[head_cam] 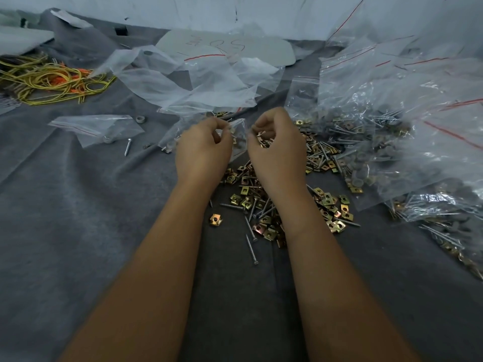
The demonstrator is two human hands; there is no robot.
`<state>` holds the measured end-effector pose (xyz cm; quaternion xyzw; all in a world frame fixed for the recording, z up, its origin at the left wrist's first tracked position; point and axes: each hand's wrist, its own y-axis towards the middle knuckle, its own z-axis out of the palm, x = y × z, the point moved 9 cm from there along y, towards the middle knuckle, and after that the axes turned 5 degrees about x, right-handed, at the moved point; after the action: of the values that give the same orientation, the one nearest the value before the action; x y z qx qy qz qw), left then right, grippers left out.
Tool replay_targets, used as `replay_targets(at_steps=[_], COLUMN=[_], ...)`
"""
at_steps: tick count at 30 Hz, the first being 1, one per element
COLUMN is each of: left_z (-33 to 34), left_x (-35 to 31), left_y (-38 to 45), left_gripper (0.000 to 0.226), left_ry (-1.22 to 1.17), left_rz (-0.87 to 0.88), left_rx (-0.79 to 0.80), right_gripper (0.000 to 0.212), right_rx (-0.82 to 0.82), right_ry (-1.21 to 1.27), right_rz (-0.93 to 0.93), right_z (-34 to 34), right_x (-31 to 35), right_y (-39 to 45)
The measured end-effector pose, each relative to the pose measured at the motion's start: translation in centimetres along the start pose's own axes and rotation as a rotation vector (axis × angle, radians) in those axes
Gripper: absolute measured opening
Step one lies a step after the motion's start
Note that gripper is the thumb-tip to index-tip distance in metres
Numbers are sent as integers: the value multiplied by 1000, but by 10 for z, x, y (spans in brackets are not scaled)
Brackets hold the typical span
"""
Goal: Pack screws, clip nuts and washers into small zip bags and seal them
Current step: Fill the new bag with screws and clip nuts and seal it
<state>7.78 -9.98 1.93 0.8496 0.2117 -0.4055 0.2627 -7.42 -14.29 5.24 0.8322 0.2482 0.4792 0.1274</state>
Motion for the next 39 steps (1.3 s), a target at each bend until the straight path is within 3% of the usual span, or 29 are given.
replay_targets(at_steps=[6,9,14,19,25,35,39], left_z=[2,-4,-7,-17,-18,-16,-15], left_x=[0,8,14,21,18,15,16], left_y=[-1,1,3,2,1,-1,-2], left_gripper=[13,13,12,11,12,16,14], left_ry=[-49,-117,-161,-246,-317,-365,-382], left_rz=[4,-51,-89,-148,-139,-140,-146], left_rx=[12,-45,-72,-188,-206,-178,-174], right_gripper=[10,7,18,11,20,13,21], right_rx=[89,86,265,127,439,331,317], right_ry=[6,-128,-377,-346,-543,-574,-571], right_rz=[-35,-53,-136,-113,-189,-95,-115], right_z=[13,13,35,23,54,44,45], right_x=[3,5,13,17,14,3,3], right_y=[-1,-1,-5,-6,-7,-3,-3])
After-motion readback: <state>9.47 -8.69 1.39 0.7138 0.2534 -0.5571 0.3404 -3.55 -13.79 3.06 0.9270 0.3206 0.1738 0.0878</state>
